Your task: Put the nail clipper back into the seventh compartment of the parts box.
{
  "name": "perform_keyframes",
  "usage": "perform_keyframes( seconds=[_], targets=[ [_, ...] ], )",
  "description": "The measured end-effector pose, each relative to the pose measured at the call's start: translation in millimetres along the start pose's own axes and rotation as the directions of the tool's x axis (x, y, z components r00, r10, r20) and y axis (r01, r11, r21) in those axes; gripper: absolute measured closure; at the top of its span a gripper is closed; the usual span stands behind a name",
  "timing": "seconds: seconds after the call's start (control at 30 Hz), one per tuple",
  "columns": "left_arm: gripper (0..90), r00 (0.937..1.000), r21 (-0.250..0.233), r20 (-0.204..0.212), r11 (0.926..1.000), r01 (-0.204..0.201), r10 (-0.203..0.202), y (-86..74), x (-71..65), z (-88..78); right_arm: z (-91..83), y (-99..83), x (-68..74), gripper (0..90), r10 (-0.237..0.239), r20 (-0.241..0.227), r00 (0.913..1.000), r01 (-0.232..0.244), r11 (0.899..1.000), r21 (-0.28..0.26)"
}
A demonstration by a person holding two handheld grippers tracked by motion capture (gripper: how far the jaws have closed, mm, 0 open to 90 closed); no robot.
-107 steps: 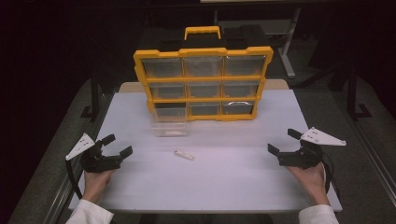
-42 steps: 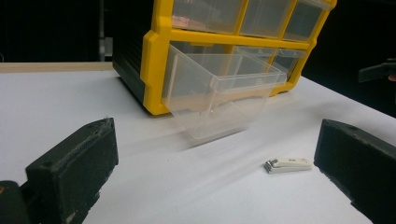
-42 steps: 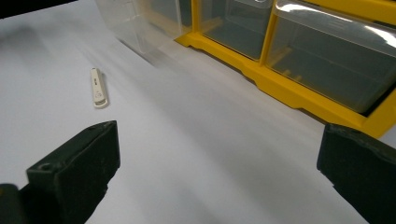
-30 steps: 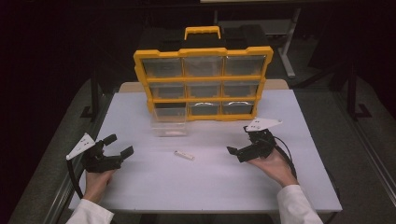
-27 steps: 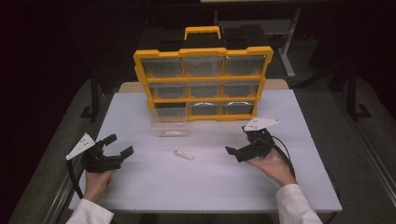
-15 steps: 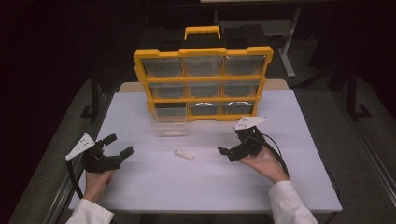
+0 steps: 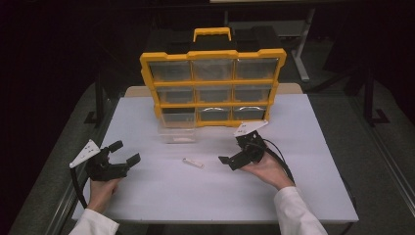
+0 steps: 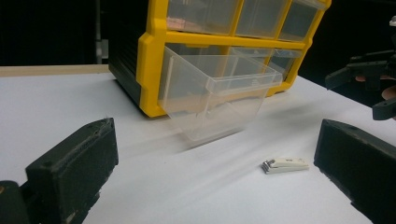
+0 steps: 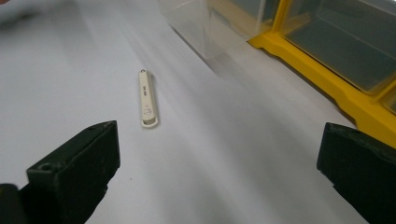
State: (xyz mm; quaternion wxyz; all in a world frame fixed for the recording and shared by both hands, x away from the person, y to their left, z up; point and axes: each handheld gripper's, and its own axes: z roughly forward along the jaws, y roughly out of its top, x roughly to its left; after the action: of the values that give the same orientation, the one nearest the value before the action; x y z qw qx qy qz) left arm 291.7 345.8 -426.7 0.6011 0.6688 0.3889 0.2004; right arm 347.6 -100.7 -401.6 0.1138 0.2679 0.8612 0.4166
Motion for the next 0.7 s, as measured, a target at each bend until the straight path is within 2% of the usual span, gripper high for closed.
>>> perform_keyframes(
  seconds=[0.1, 0.7],
  targets=[
    [0.0, 1.0, -0.002, 0.0, 1.0, 0.001, -0.001, 0.1, 0.1, -0.1, 8.7, 5.6, 4.7, 0.0, -0.021, -0.014, 0.9997, 0.021, 1.0, 0.024],
    [0.0, 1.0, 0.002, 0.009, 1.0, 0.003, -0.003, -0.2, 0.1, 0.8, 36.3, 28.4, 18.5, 0.0, -0.057, -0.072, 0.9958, 0.062, 0.995, 0.079]
  ],
)
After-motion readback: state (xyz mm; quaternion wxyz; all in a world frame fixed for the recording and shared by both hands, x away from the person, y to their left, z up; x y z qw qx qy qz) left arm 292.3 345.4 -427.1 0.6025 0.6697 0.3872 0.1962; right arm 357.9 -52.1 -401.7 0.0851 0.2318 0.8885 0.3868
